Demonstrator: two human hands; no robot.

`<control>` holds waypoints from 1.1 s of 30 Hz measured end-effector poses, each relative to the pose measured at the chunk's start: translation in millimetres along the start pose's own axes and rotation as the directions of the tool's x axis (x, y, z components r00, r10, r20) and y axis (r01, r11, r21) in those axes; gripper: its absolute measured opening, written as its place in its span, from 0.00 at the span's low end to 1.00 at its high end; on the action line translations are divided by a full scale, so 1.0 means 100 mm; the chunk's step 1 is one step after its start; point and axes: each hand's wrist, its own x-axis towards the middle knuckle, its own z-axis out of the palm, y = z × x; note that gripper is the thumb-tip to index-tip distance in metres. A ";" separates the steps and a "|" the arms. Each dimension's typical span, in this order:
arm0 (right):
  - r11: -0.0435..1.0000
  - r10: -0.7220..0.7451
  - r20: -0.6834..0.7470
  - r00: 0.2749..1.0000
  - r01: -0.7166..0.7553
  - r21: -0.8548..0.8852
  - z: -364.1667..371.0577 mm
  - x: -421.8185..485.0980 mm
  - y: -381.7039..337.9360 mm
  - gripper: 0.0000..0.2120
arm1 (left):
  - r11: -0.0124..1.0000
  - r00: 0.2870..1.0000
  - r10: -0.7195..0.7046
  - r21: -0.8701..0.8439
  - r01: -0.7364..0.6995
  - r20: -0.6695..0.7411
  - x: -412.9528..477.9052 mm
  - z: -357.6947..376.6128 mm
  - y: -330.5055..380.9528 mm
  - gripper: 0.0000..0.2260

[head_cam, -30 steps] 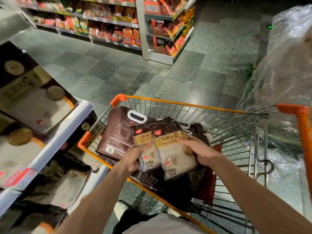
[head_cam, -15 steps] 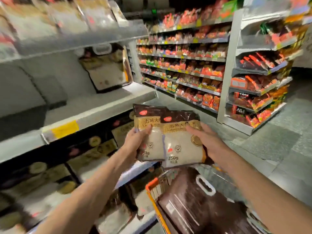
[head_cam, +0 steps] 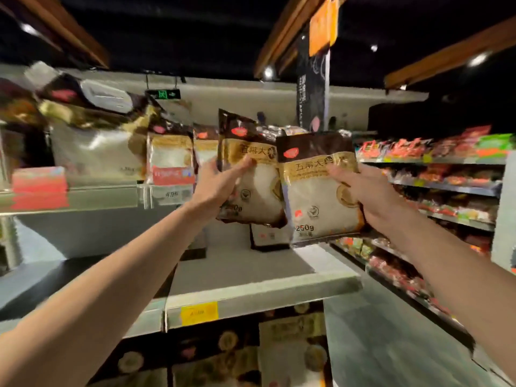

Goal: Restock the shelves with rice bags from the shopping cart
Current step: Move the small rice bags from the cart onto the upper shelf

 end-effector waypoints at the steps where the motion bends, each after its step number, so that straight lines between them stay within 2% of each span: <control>1: 1.000 -0.026 -0.007 1.000 0.026 0.008 0.07 0.14 -0.07 0.09 | 0.999 0.999 0.036 0.001 -0.036 -0.026 0.13 -0.05 0.05 0.07; 3: 0.997 -0.078 -0.034 0.996 0.079 0.027 0.18 0.42 -0.18 0.07 | 0.993 0.990 0.114 0.009 -0.114 -0.081 0.38 -0.11 0.09 0.04; 8: 0.979 -0.158 -0.165 0.973 0.176 0.099 0.38 1.10 -0.42 0.08 | 0.948 0.925 0.315 0.018 -0.318 -0.214 0.98 -0.27 0.12 0.04; 12: 0.977 -0.136 -0.252 0.958 0.172 0.126 0.64 1.55 -0.41 0.03 | 0.927 0.881 0.370 0.054 -0.371 -0.296 1.30 -0.39 0.07 0.04; 15: 0.977 -0.161 -0.272 0.949 0.192 0.093 0.92 1.82 -0.25 0.10 | 0.927 0.869 0.374 0.093 -0.364 -0.323 1.48 -0.46 -0.03 0.05; 18: 0.982 -0.188 -0.270 0.944 0.183 -0.044 1.20 1.97 -0.02 0.19 | 0.931 0.872 0.365 0.122 -0.344 -0.326 1.56 -0.50 -0.16 0.06; 23: 0.970 -0.138 -0.234 0.962 0.083 -0.230 1.41 2.09 0.23 0.29 | 0.921 0.827 0.389 0.132 -0.368 -0.406 1.61 -0.54 -0.26 0.07; 26: 0.918 -0.153 -0.171 0.973 0.076 -0.389 1.40 2.05 0.19 0.27 | 0.931 0.831 0.358 0.100 -0.350 -0.427 1.64 -0.53 -0.26 0.07; 28: 0.871 -0.296 -0.156 0.942 0.200 -0.449 1.38 1.96 0.22 0.29 | 0.938 0.842 0.342 0.099 -0.333 -0.416 1.63 -0.49 -0.24 0.07; 29: 0.810 -0.391 -0.149 0.908 0.262 -0.525 1.37 1.92 0.23 0.30 | 0.940 0.848 0.339 0.107 -0.325 -0.408 1.62 -0.47 -0.23 0.07; 30: 0.706 -0.461 -0.114 0.880 0.286 -0.648 1.35 1.90 0.26 0.29 | 0.943 0.857 0.332 0.108 -0.315 -0.395 1.61 -0.45 -0.23 0.06; 31: 0.604 -0.472 -0.051 0.880 0.281 -0.746 1.32 1.90 0.28 0.25 | 0.946 0.869 0.322 0.102 -0.307 -0.375 1.60 -0.43 -0.24 0.06; 32: 0.561 -0.418 0.010 0.908 0.267 -0.784 1.26 1.91 0.29 0.21 | 0.951 0.884 0.307 0.086 -0.296 -0.353 1.60 -0.40 -0.25 0.05; 33: 0.583 -0.323 0.062 0.944 0.250 -0.773 1.21 1.91 0.27 0.19 | 0.957 0.899 0.289 0.063 -0.284 -0.330 1.60 -0.38 -0.26 0.04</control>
